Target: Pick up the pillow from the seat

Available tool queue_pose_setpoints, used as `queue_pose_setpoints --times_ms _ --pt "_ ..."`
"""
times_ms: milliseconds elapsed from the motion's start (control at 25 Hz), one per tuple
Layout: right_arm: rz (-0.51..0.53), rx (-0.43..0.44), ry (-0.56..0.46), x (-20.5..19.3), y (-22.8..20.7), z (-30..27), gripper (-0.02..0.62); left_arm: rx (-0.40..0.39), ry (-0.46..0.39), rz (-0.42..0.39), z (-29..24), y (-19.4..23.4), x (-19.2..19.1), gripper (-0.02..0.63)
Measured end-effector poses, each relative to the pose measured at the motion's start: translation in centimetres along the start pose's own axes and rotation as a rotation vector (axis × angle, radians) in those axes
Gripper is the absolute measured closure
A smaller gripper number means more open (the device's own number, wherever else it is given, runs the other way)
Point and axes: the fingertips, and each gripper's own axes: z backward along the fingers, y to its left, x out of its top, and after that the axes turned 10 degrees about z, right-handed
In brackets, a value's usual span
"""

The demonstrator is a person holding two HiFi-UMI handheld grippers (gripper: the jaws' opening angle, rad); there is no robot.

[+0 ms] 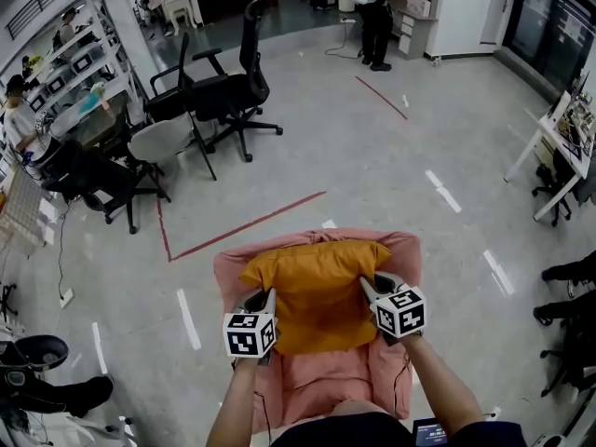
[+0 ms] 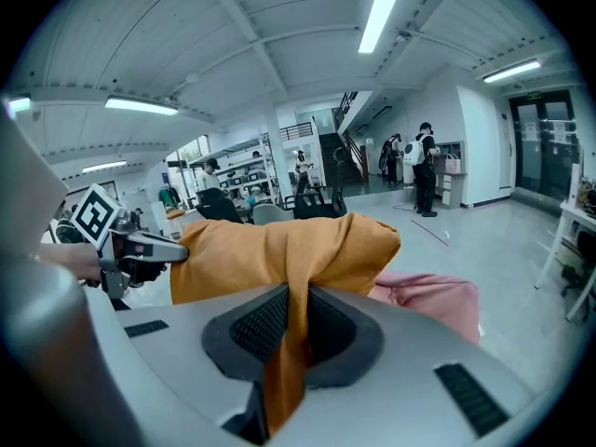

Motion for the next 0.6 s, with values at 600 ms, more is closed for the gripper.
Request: queue_pose_setpoints --times_ms 600 --pt "0.013 -0.075 -0.095 3.1 3.5 5.3 0.543 -0.058 -0.089 -0.024 5.7 -1.3 1.2 0.583"
